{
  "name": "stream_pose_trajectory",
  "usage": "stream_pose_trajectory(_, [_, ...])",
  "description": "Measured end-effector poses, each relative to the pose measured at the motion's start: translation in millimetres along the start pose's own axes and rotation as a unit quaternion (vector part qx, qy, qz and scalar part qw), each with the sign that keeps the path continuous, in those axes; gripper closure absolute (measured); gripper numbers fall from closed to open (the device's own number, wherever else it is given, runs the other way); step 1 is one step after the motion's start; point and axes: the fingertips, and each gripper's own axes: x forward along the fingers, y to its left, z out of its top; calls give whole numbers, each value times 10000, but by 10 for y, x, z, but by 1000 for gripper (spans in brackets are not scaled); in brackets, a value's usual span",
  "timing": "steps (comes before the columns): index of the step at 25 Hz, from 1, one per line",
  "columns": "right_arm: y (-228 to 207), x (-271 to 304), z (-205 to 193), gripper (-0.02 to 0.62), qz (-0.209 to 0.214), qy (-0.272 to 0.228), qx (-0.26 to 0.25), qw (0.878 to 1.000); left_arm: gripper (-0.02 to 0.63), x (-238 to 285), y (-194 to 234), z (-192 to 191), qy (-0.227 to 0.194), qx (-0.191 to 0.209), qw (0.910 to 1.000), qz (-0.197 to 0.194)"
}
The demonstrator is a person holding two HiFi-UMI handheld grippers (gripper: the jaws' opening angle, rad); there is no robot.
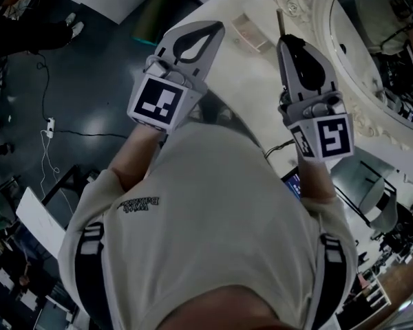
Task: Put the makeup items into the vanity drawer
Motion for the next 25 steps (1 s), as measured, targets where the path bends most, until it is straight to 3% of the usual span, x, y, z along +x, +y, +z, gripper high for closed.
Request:
stream_pose_trajectory(9, [-165,519,-407,568,149,455,-27,9989,592,402,304,-276,111,14,9999,47])
stream_pose_trajectory(25, [-546,1338,-1742,566,181,1566,109,9874,592,1130,500,-1512,1223,-472,9913,-61])
